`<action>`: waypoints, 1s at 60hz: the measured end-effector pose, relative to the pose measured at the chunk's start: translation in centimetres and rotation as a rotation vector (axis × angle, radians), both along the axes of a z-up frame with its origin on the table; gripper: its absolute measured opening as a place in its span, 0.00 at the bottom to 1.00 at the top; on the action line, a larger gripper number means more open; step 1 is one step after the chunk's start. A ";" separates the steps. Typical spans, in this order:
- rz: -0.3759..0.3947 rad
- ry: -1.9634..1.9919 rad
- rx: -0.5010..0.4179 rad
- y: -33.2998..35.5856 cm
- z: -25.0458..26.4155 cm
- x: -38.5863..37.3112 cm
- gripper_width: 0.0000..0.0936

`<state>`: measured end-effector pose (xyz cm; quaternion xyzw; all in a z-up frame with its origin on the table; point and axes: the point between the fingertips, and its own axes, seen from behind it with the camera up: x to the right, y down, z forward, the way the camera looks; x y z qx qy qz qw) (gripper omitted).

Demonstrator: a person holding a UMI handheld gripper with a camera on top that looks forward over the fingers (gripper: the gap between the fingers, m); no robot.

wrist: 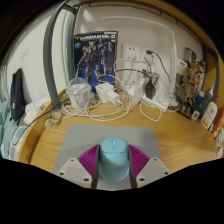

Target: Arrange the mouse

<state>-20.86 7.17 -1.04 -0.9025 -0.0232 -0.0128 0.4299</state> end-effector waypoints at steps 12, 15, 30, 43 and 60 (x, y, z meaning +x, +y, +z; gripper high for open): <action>-0.025 -0.016 -0.040 -0.7 1.3 0.6 0.79; -0.016 -0.011 -0.018 -1.0 3.2 0.4 0.82; -0.012 0.023 0.091 -5.7 16.9 1.3 0.90; -0.017 0.062 0.117 -11.8 24.6 3.2 0.91; -0.022 0.078 0.137 -17.8 28.2 7.5 0.89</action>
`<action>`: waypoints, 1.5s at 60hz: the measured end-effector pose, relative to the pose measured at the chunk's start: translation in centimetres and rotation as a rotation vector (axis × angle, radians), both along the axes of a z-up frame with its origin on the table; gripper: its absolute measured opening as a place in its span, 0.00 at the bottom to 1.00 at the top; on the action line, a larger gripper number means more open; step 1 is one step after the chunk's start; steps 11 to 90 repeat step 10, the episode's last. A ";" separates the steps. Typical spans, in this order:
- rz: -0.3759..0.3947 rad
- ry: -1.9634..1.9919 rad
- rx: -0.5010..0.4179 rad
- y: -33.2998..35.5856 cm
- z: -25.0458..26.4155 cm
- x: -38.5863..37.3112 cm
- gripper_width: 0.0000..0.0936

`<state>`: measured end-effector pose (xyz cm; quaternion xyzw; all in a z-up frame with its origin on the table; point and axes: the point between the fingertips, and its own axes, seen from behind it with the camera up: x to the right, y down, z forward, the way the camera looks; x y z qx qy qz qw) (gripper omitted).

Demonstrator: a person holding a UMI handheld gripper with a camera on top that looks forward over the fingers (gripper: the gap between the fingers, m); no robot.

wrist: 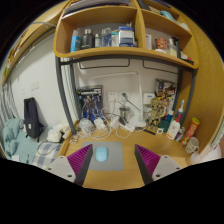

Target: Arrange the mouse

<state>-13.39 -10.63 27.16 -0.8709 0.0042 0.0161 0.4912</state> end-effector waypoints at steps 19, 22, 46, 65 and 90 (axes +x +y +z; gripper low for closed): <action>0.011 -0.024 0.001 -2.8 -0.1 2.6 0.89; 0.011 -0.024 0.001 -2.8 -0.1 2.6 0.89; 0.011 -0.024 0.001 -2.8 -0.1 2.6 0.89; 0.011 -0.024 0.001 -2.8 -0.1 2.6 0.89; 0.011 -0.024 0.001 -2.8 -0.1 2.6 0.89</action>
